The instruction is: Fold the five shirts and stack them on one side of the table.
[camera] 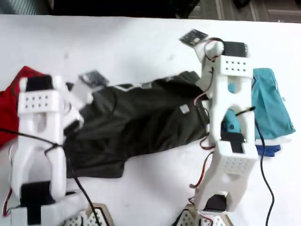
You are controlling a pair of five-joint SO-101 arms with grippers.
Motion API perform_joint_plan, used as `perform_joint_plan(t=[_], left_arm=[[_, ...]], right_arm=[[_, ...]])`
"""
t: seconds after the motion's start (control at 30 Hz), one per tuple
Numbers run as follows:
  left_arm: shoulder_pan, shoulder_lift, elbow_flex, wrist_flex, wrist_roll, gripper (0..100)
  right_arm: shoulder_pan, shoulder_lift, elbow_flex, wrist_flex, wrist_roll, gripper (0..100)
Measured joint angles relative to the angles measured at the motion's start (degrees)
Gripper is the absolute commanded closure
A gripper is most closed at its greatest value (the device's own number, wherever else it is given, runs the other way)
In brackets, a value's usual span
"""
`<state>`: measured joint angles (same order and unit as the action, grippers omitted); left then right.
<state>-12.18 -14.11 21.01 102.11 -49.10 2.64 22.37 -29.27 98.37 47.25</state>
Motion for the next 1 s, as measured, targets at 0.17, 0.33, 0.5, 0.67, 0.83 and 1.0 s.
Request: perform_joint_plan(t=[0.17, 0.33, 0.5, 0.67, 0.83, 1.0], left_arm=[[0.0, -5.0, 11.1, -0.1, 0.0, 98], [-1.3, -5.9, 14.6, -0.1, -2.4, 98], [-2.0, -6.0, 17.9, -0.1, -7.3, 98], [-4.6, -6.4, 18.0, -0.1, -11.1, 98], [-6.9, -6.4, 18.0, -0.1, -16.6, 98], [-9.5, -6.4, 18.7, -0.1, -21.0, 97]], right_arm=[[0.4, -10.6, 15.6, 0.0, 5.3, 98.0], [0.5, -16.5, 25.5, 0.0, 8.0, 98.0], [2.2, -17.5, 26.4, -0.3, 8.3, 98.0], [3.3, -20.7, 26.5, -0.1, 12.4, 98.0], [3.3, -24.2, 27.4, 0.0, 15.0, 98.0], [3.3, -24.4, 32.8, 0.0, 15.0, 97.8]])
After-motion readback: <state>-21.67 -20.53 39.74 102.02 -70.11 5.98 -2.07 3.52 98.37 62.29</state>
